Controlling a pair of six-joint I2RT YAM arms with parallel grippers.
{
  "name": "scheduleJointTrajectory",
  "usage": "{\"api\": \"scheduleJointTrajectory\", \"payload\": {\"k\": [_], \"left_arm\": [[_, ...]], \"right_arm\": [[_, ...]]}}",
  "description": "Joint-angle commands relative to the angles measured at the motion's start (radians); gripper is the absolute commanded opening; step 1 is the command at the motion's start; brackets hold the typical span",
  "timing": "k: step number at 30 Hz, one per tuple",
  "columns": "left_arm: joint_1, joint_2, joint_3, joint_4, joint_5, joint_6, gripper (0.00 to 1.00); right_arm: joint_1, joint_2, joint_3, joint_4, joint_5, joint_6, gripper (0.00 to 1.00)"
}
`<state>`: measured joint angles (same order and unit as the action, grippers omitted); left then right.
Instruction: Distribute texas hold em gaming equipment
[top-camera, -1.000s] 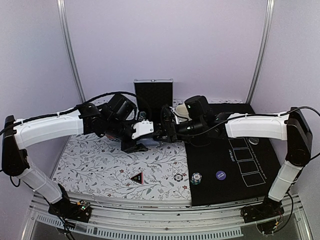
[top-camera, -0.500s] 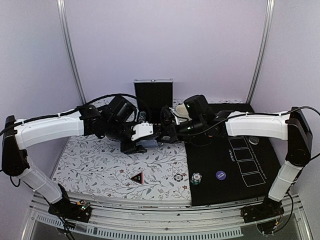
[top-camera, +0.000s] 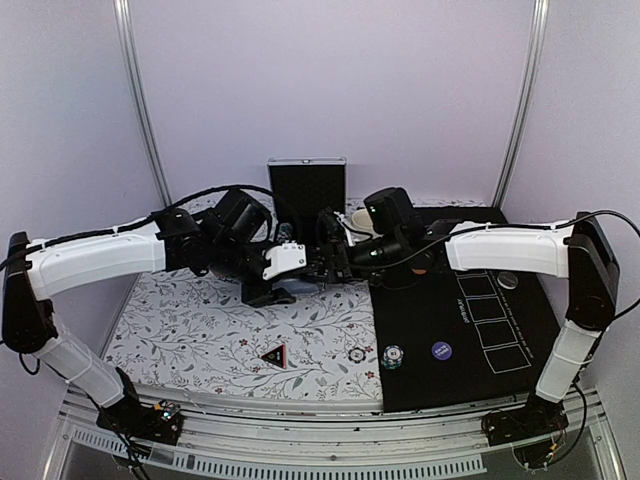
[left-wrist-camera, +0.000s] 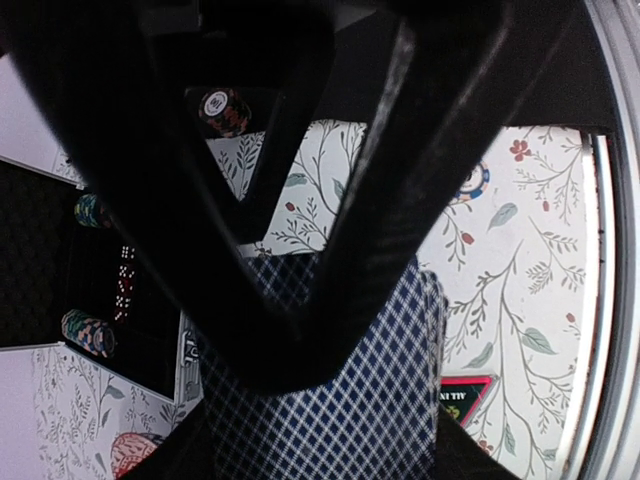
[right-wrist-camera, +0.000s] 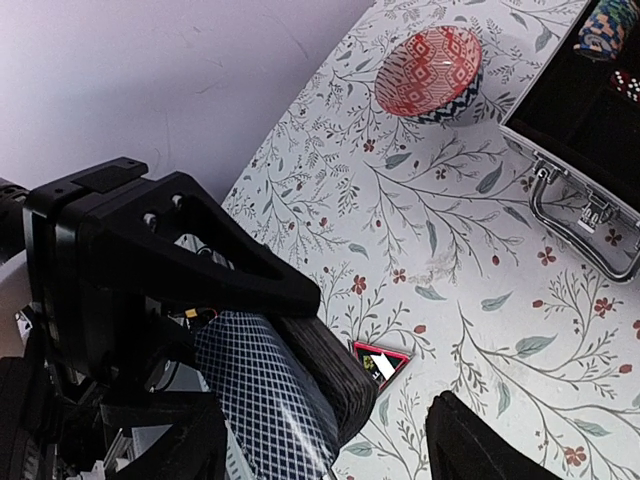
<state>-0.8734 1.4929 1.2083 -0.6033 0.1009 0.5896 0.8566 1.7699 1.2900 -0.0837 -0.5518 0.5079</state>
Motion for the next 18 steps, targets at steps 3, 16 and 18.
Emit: {"api": "scheduleJointTrajectory", "payload": {"k": [3,16,18], "left_arm": [[-0.012,-0.049,0.000,0.042,0.020,0.002,0.57],[-0.011,-0.065,-0.013,0.083,0.012,0.031,0.57],[-0.011,-0.064,-0.015,0.085,-0.001,0.036,0.57]], "right_arm": [[0.000,0.060,0.044,0.065,-0.068,0.015,0.75],[0.000,0.126,0.043,0.229,-0.255,0.143,0.35],[0.000,0.123,0.043,0.236,-0.272,0.147,0.23]]}}
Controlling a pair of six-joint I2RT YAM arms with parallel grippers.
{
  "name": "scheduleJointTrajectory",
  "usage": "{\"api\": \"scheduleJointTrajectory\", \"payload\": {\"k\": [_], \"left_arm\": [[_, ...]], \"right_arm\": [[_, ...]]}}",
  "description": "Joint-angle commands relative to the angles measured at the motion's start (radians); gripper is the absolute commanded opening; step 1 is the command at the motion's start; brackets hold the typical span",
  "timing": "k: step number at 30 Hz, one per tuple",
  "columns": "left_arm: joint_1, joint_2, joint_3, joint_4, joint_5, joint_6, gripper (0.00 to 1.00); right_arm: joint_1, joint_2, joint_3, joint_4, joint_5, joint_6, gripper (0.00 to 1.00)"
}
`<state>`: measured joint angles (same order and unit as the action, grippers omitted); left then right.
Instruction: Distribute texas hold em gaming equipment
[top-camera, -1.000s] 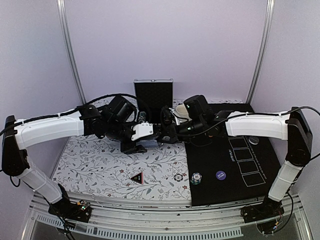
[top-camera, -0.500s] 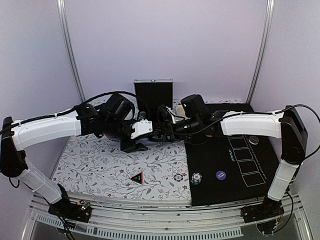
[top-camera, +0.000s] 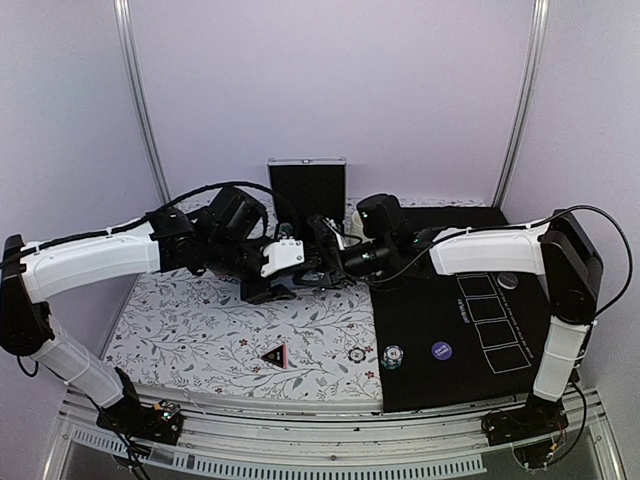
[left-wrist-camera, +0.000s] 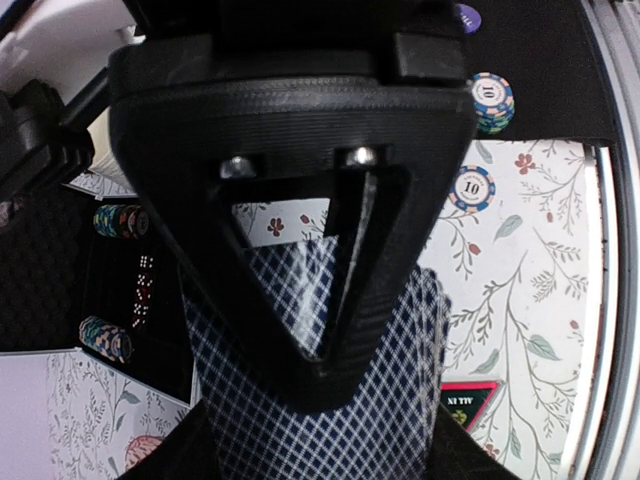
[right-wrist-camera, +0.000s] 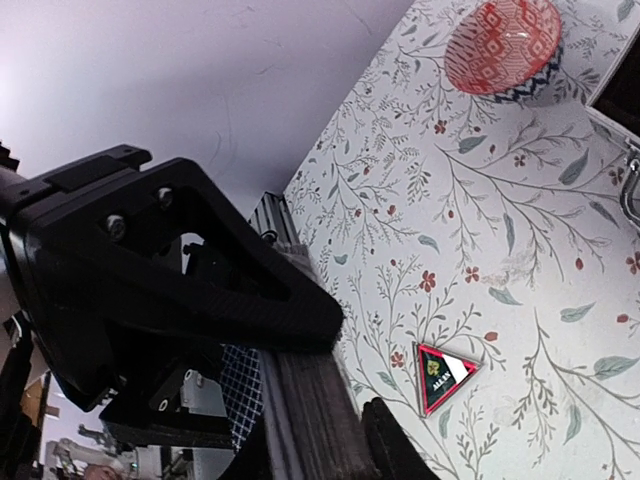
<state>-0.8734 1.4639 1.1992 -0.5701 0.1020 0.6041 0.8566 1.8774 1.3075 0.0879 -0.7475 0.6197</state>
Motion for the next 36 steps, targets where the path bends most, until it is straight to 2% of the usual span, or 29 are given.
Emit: {"api": "scheduleJointTrajectory", "payload": {"k": [1,3,6,8,11,14,18,22,23,28,30,32,36], "left_arm": [[-0.011,-0.034,-0.008,0.052,-0.006,0.025,0.58],[-0.011,-0.034,-0.015,0.052,-0.014,0.029,0.65],[-0.009,-0.031,-0.033,0.048,-0.049,0.026,0.87],[-0.004,-0.028,-0.044,0.031,-0.053,0.031,0.92],[0.001,-0.013,-0.039,0.030,-0.050,0.025,0.93],[0.006,-0.001,-0.028,0.035,-0.045,0.023,0.90],[0.011,0.000,-0.022,0.035,-0.021,0.024,0.80],[0.011,-0.015,-0.025,0.035,-0.003,0.025,0.64],[0.010,-0.017,-0.026,0.035,-0.003,0.024,0.61],[0.010,-0.023,-0.028,0.035,0.008,0.023,0.57],[0.011,-0.026,-0.031,0.035,0.014,0.025,0.55],[0.011,-0.026,-0.033,0.035,0.015,0.028,0.54],[0.010,-0.022,-0.040,0.034,0.009,0.031,0.53]], "right_arm": [[0.000,0.012,0.023,0.066,-0.083,0.035,0.16],[0.000,0.002,0.020,0.066,-0.087,0.031,0.05],[0.000,-0.017,0.009,0.062,-0.080,0.020,0.02],[0.000,-0.027,0.002,0.061,-0.082,0.010,0.02],[0.000,-0.031,-0.002,0.062,-0.089,0.009,0.02],[0.000,-0.033,-0.002,0.061,-0.090,0.009,0.02],[0.000,-0.039,-0.004,0.058,-0.078,0.007,0.02],[-0.001,-0.042,-0.007,0.044,-0.062,-0.001,0.03],[0.000,-0.042,-0.007,0.041,-0.059,-0.002,0.05],[-0.001,-0.061,-0.001,-0.049,0.020,-0.045,0.28],[-0.004,-0.078,-0.005,-0.079,0.057,-0.068,0.34],[-0.009,-0.097,-0.016,-0.095,0.080,-0.084,0.38],[-0.017,-0.118,-0.027,-0.131,0.119,-0.100,0.41]]}}
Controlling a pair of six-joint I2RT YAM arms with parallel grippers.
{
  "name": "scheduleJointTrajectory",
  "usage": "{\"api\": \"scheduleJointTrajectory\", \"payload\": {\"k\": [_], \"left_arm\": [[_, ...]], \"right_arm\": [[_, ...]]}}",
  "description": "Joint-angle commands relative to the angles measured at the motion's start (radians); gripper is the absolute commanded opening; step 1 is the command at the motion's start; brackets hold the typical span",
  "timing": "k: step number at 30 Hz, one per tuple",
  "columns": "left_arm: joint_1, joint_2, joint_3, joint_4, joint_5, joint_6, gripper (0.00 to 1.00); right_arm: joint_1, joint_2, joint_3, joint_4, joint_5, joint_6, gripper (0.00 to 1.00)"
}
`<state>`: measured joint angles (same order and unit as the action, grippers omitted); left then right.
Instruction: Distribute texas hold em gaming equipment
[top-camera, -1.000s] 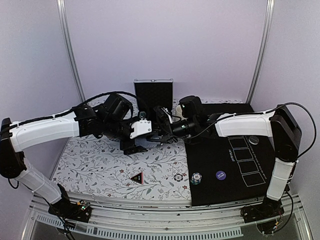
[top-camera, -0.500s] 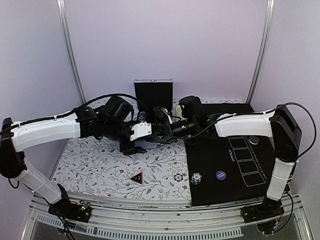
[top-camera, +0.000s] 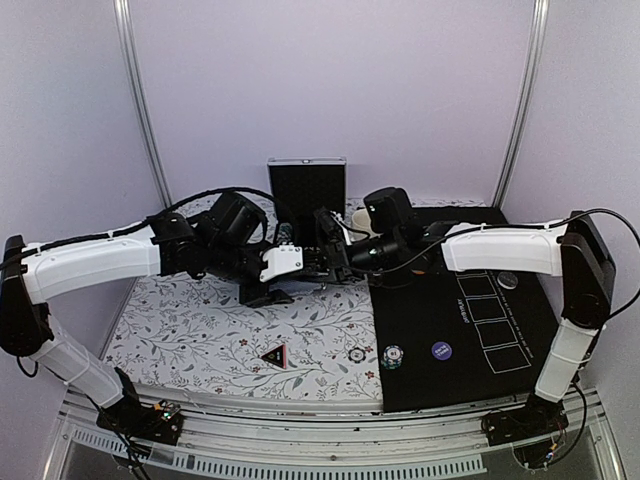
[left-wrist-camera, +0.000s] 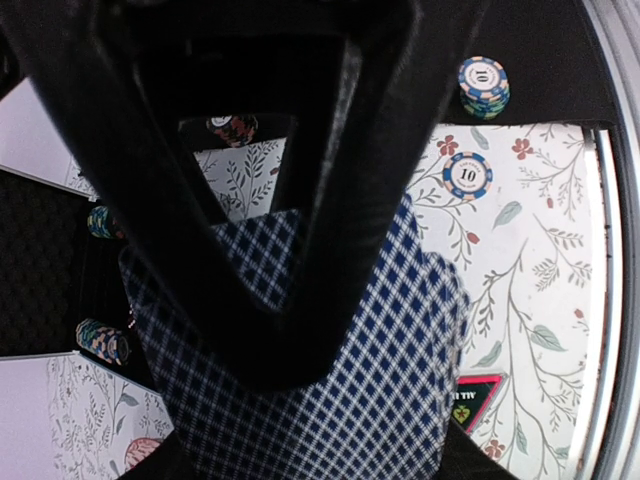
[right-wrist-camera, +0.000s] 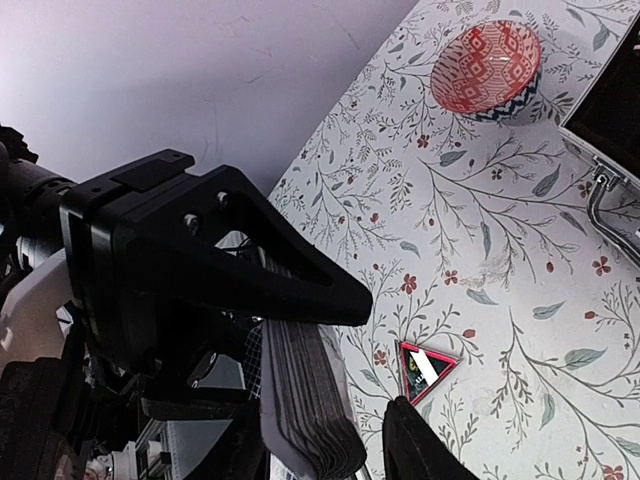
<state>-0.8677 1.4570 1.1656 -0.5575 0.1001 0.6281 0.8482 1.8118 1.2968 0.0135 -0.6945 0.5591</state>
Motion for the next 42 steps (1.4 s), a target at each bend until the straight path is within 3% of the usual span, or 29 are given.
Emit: {"api": "scheduleJointTrajectory", "payload": {"k": [1,6,12,24,29,42], "left_arm": [[0.004,-0.014,-0.006,0.020,0.011,0.007,0.53],[0.006,-0.007,-0.005,0.016,0.005,0.007,0.52],[0.005,-0.008,-0.007,0.014,0.000,0.008,0.51],[0.005,-0.001,-0.012,0.013,-0.010,0.009,0.51],[0.005,0.001,-0.011,0.013,-0.013,0.009,0.51],[0.005,0.010,-0.014,0.010,-0.020,0.007,0.51]], "right_arm": [[-0.011,-0.056,-0.015,-0.068,0.075,-0.048,0.41],[-0.012,-0.065,-0.009,-0.110,0.094,-0.069,0.39],[-0.013,-0.079,-0.002,-0.147,0.116,-0.092,0.26],[-0.014,-0.106,0.011,-0.204,0.157,-0.116,0.27],[-0.015,-0.113,0.021,-0.227,0.166,-0.126,0.14],[-0.014,-0.140,0.037,-0.291,0.203,-0.153,0.08]]}}
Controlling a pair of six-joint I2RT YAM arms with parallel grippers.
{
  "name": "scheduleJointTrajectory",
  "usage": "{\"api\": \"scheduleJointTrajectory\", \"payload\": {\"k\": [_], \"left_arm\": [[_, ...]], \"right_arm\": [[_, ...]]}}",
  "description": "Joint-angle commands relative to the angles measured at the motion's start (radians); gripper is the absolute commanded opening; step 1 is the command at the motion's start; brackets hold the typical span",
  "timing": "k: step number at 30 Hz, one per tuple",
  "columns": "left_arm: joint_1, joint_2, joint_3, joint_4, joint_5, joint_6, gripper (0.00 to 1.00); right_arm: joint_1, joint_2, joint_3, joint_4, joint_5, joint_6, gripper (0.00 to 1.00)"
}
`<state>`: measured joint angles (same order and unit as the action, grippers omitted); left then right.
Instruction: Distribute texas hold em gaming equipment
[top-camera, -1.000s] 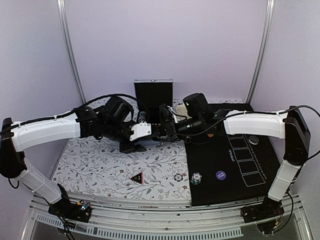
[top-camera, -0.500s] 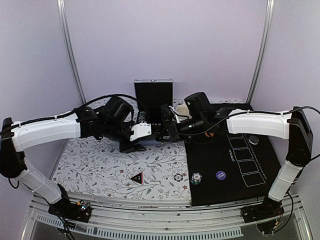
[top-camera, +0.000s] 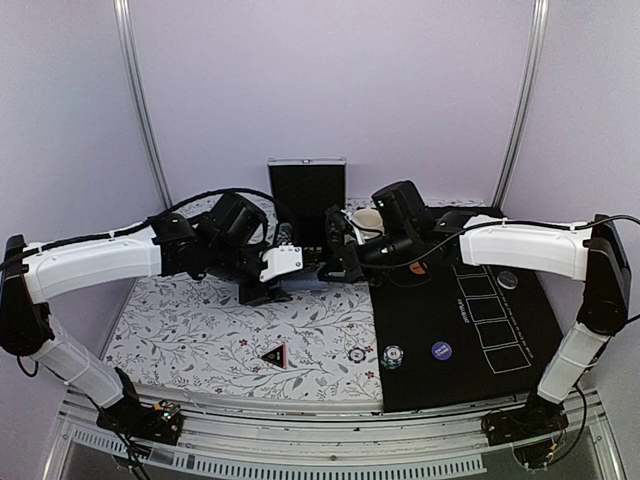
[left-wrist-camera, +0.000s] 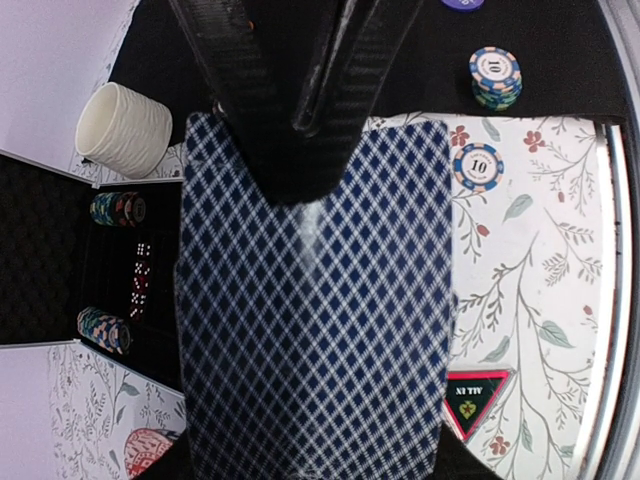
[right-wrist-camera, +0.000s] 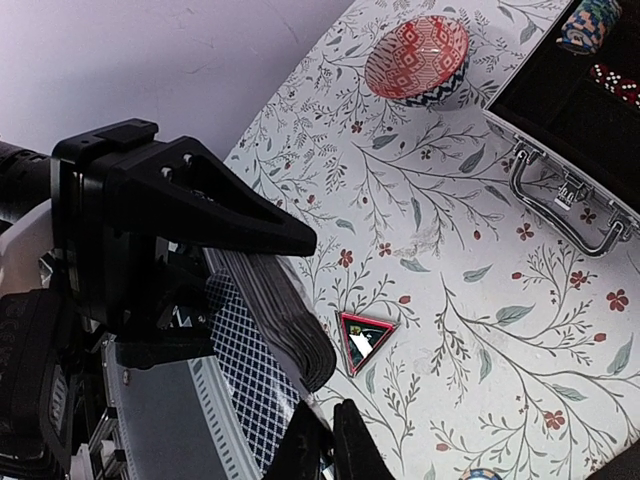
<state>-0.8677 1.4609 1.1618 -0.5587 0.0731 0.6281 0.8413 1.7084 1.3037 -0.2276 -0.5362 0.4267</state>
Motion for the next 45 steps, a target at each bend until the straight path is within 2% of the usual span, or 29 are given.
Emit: {"api": "scheduleJointTrajectory", "payload": {"k": [1,6,12,28,35,40,45], "left_arm": [[0.005,0.007,-0.011,0.010,0.006,0.007,0.51],[0.005,0.009,-0.011,0.009,0.004,0.007,0.51],[0.005,0.015,-0.012,0.008,0.000,0.007,0.51],[0.005,0.019,-0.010,0.005,0.000,0.004,0.51],[0.003,0.025,0.015,-0.018,-0.017,-0.020,0.51],[-0.006,0.012,0.021,-0.007,-0.034,-0.045,0.52],[-0.021,0.008,0.015,0.006,-0.032,-0.069,0.52]], "right_arm": [[-0.008,-0.039,0.032,-0.056,0.050,-0.023,0.08],[-0.008,-0.053,0.044,-0.079,0.057,-0.038,0.08],[-0.008,-0.069,0.055,-0.105,0.061,-0.055,0.03],[-0.053,-0.174,0.039,-0.130,0.039,-0.070,0.02],[-0.210,-0.357,-0.053,-0.103,0.039,-0.031,0.02],[-0.420,-0.479,-0.203,-0.130,0.012,-0.031,0.02],[-0.592,-0.516,-0.318,-0.156,-0.022,-0.057,0.02]]}}
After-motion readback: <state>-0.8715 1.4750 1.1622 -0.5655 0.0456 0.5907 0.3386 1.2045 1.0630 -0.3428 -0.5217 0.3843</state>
